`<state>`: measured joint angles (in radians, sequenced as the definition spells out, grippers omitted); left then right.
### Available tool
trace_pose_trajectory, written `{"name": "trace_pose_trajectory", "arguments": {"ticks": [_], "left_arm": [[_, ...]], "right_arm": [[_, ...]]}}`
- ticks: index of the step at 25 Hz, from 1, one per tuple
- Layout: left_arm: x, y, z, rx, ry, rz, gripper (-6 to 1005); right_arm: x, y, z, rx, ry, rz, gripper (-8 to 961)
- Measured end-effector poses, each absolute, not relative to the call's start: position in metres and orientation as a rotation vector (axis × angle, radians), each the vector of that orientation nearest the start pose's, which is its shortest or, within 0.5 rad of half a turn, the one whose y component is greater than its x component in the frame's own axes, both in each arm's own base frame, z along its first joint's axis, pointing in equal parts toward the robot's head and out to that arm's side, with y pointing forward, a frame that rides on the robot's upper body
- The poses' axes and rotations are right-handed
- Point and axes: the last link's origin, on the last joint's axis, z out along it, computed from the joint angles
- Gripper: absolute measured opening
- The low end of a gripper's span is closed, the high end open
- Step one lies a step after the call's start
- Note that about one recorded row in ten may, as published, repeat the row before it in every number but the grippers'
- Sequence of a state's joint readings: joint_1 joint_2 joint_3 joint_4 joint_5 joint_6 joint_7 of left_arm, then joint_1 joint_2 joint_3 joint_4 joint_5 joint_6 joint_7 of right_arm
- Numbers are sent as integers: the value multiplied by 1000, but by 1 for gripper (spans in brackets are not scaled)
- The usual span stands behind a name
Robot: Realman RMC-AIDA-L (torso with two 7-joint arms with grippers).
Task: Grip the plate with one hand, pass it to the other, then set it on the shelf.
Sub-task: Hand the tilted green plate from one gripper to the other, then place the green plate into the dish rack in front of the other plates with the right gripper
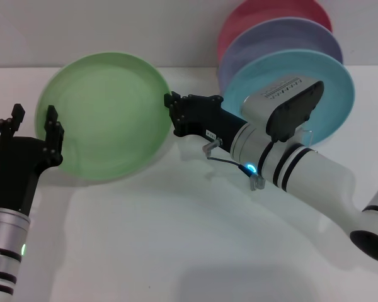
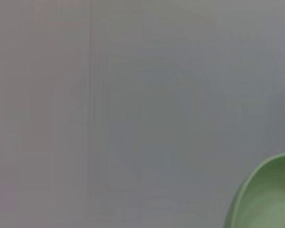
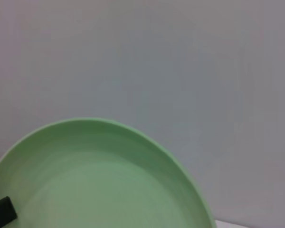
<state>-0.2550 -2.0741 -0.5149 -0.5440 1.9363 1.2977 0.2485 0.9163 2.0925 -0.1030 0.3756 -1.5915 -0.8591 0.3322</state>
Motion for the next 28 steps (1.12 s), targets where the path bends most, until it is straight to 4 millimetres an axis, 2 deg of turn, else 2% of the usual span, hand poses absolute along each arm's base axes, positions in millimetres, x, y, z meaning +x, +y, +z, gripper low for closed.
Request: {"name": "trace_pose_trajectory", "arguments": {"ticks": [4, 11, 17, 20, 28], "left_arm": [[-285, 278, -48, -1523, -451, -751, 534], [-279, 274, -43, -1512, -436, -833, 573], [-278, 266, -24, -1415, -472, -1023, 572], [-292, 263, -2, -1325, -483, -1114, 573], [-311, 271, 19, -1239, -513, -1121, 572]], "right_arm": [[168, 382, -134, -2217, 671, 809, 17], [168, 384, -134, -2213, 673, 810, 16], [167, 382, -134, -2204, 627, 804, 17], [165, 376, -134, -2178, 593, 827, 17], [166, 360, -130, -2128, 567, 925, 16]]}}
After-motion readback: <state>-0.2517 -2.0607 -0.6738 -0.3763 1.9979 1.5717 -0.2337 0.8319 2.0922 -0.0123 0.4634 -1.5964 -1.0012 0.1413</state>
